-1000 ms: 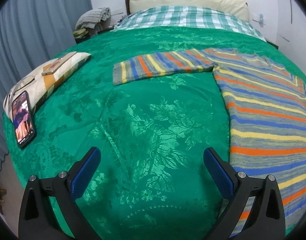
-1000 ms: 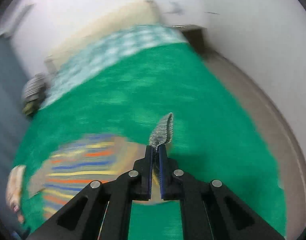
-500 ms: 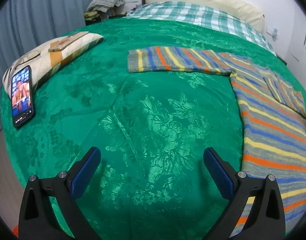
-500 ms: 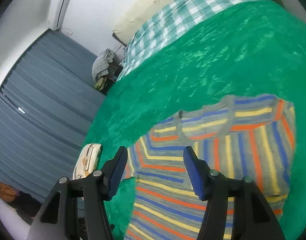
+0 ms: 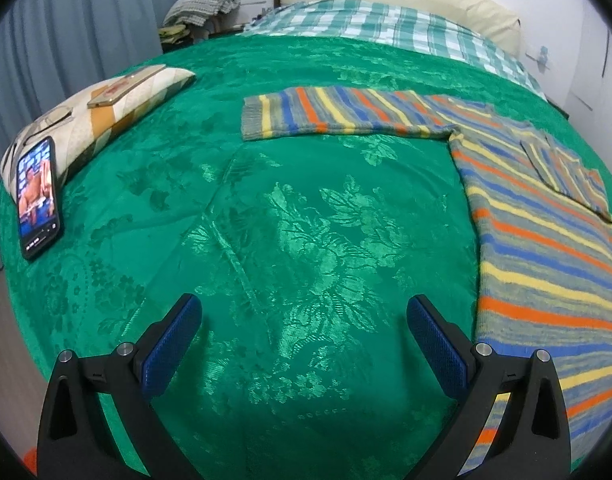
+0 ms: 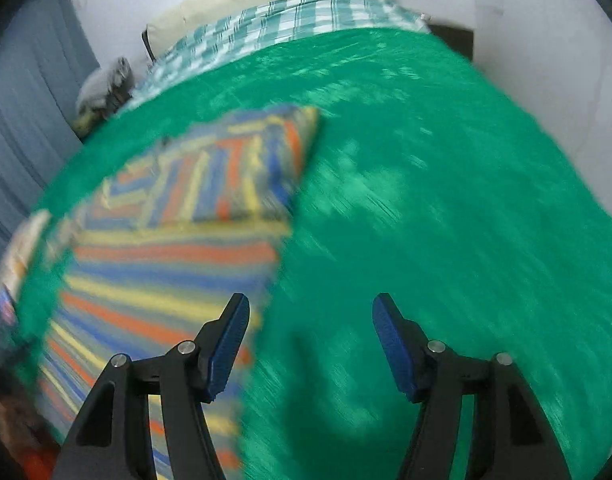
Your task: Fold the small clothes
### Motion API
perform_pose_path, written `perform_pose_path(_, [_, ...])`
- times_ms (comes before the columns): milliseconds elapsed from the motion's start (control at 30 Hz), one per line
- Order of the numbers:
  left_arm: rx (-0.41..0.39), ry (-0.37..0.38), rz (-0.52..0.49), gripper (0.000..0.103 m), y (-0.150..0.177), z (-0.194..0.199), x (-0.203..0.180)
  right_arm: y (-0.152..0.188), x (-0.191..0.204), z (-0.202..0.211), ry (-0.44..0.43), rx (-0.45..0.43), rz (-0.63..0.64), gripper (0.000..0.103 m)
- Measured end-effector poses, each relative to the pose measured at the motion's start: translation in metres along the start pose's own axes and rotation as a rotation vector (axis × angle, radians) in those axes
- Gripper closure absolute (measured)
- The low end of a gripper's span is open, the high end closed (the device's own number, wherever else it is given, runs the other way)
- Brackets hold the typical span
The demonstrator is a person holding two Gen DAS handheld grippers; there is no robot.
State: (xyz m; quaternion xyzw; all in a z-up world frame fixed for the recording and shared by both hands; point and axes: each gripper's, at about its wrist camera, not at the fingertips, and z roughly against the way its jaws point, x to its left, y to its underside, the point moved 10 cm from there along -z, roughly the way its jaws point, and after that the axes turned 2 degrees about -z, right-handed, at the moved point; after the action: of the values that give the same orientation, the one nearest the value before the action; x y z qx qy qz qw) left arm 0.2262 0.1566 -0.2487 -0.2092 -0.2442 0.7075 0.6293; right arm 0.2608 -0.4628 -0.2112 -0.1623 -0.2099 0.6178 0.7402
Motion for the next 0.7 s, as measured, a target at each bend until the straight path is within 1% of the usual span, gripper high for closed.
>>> perform_pose_path(133, [-0.004,-0.004,-0.015,0.001,0.001,0.0,-0.003,0.036,-0.024,0.025,0.091,-0.056,0.039,0.039])
perform_pose_path(267, [-0.01,-0.009,-0.031,0.001,0.002,0.002,-0.006,0.058,-0.031,0.036,0.144,-0.09,0.03,0.038])
perform_pose_path(333, [-0.014,-0.011,-0.035,0.001,0.002,0.003,-0.006,0.071,-0.031,0.034,0.155,-0.088,0.021,0.032])
perform_pose_path(433, [-0.013,-0.012,-0.036,0.001,0.002,0.003,-0.006,0.084,-0.032,0.026,0.162,-0.063,0.014,0.031])
perform_pose_path(467, [-0.011,-0.011,-0.034,0.001,0.002,0.003,-0.006,0.088,-0.034,0.024,0.165,-0.059,0.016,0.029])
perform_pose_path(600, [-0.014,-0.009,-0.029,0.001,0.002,0.004,-0.004,0.092,-0.038,0.021,0.181,-0.087,0.0,0.019])
perform_pose_path(700, [-0.015,-0.007,-0.029,0.001,0.001,0.003,-0.004,0.095,-0.041,0.02,0.179,-0.103,-0.023,0.015])
